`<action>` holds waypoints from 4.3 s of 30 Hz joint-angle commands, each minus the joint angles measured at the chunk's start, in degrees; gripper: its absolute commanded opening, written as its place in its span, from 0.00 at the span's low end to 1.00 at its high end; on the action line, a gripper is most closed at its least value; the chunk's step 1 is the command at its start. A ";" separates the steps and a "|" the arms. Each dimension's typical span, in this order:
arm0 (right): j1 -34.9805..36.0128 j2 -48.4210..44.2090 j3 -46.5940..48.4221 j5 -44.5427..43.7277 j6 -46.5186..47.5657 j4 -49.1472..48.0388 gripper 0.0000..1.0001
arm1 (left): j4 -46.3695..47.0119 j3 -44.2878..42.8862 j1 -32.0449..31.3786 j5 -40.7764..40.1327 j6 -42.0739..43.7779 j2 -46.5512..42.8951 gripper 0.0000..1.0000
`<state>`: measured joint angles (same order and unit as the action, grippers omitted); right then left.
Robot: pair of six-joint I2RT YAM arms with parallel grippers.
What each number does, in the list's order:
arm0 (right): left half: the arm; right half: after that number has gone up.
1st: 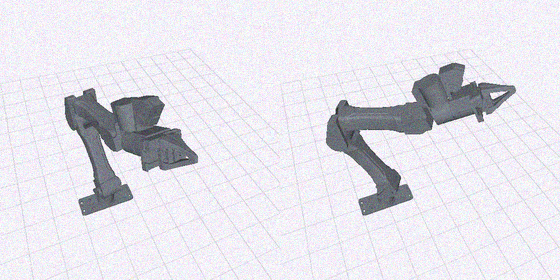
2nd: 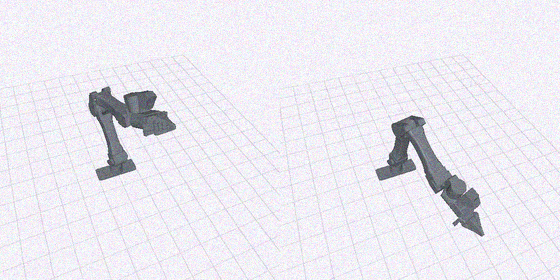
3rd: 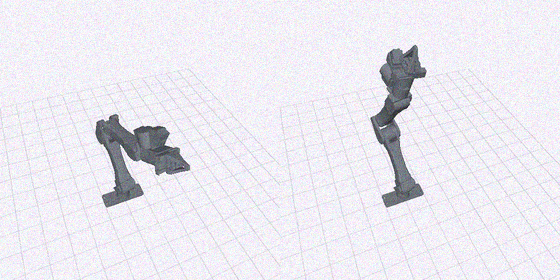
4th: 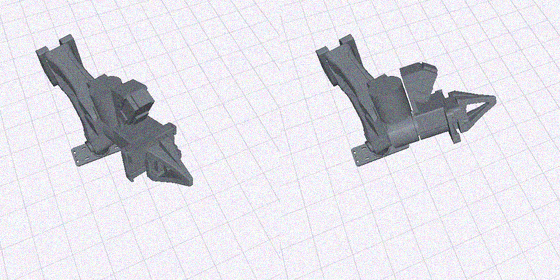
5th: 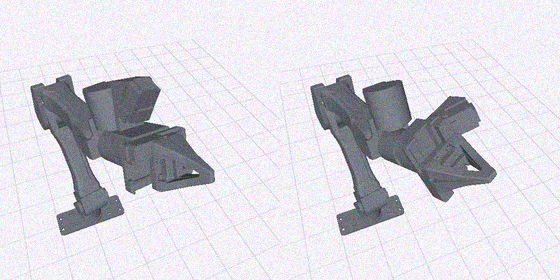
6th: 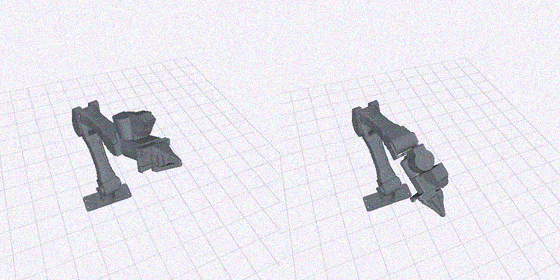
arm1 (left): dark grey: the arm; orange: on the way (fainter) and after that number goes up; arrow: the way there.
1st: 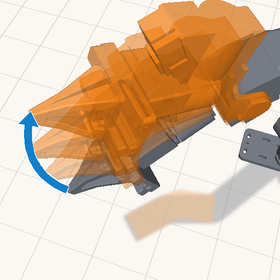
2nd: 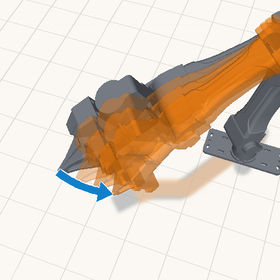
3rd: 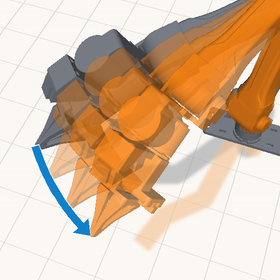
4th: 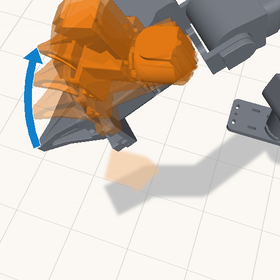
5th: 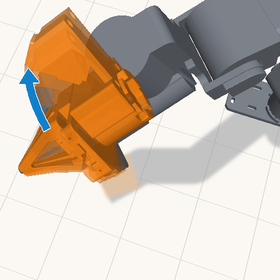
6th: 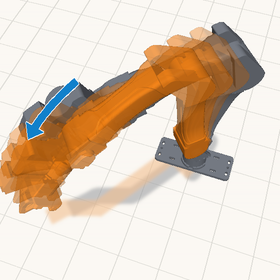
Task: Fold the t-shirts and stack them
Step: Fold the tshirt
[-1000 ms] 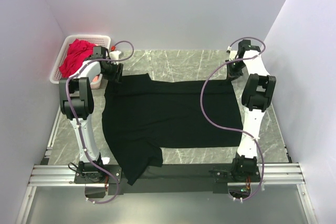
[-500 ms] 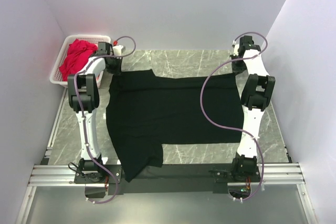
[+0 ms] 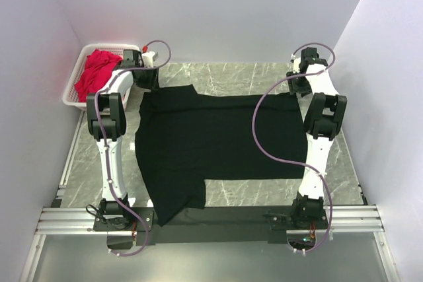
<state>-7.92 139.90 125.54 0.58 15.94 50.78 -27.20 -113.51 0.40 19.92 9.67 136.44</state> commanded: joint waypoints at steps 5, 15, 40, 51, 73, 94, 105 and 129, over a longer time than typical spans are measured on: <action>0.54 -7.10 1.11 6.54 3.56 4.05 0.48 | 1.54 -4.08 -1.99 0.73 -0.35 -2.32 0.58; 0.63 -5.25 0.42 8.73 4.62 8.62 0.45 | 2.33 -4.87 -3.13 1.17 -0.79 -0.30 0.64; 0.45 -15.18 -12.60 10.49 12.09 9.51 0.51 | 0.40 -1.01 -5.68 -6.48 1.31 1.55 0.60; 0.89 -7.98 -7.32 8.65 12.00 10.30 0.47 | -2.15 -3.56 -5.68 -4.19 0.70 3.13 0.34; 0.89 -12.98 -10.75 8.04 16.04 7.14 0.00 | -0.74 5.92 -4.80 6.70 4.21 -16.63 0.00; 0.45 -17.55 -23.58 4.69 25.54 3.18 0.00 | -14.90 49.42 -7.52 15.06 38.22 -43.10 0.28; 0.45 -18.34 -23.76 3.55 27.03 3.00 0.00 | -6.40 37.33 -7.08 16.12 22.00 -37.06 0.58; 0.45 -16.67 -18.40 5.48 26.33 6.34 0.00 | -4.70 25.18 -11.74 12.60 19.77 -18.41 0.38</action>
<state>-7.42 125.34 104.73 5.50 41.87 55.79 -31.29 -86.83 -10.87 33.01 28.18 118.10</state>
